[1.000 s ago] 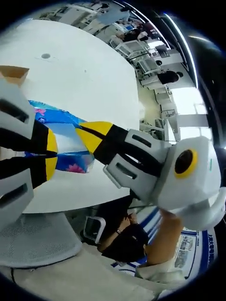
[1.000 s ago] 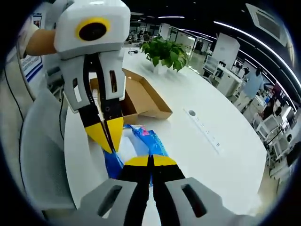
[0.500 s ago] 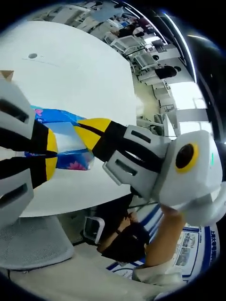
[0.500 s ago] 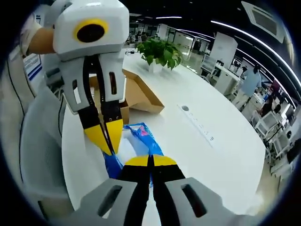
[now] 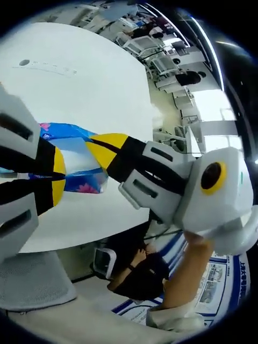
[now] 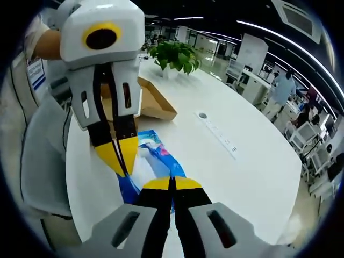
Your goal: Operate the shoe box by opening the lid, removing the specified soft item, and placing it in the target area until the item is outside and the box remains undamaged.
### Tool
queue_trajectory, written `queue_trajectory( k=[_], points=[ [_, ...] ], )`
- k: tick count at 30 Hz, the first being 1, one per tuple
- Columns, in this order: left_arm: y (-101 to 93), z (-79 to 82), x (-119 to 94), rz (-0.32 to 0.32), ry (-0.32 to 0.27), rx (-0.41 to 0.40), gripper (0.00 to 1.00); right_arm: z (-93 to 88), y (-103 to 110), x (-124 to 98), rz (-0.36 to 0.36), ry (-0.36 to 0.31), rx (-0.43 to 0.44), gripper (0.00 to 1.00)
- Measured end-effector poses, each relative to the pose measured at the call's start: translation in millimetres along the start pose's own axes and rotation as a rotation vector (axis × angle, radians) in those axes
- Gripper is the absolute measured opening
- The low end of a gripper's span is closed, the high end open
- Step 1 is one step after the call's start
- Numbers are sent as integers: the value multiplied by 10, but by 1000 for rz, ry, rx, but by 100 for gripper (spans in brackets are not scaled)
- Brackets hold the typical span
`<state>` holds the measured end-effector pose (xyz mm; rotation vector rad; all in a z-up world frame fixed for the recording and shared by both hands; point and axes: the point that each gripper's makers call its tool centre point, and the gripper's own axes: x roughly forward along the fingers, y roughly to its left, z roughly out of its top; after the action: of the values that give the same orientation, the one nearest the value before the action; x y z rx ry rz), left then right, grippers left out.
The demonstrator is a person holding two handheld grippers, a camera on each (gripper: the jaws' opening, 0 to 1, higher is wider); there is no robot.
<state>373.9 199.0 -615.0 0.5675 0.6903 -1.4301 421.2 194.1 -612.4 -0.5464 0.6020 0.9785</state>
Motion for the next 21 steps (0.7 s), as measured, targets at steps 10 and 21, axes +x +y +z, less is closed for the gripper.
queue_trajectory(
  k=[10, 21],
  points=[
    [78, 89, 217, -15, 4, 11, 0, -190, -152, -1, -22, 40, -8, 0],
    [86, 179, 510, -47, 18, 24, 0, -425, -296, 1, -44, 78, -6, 0]
  ],
)
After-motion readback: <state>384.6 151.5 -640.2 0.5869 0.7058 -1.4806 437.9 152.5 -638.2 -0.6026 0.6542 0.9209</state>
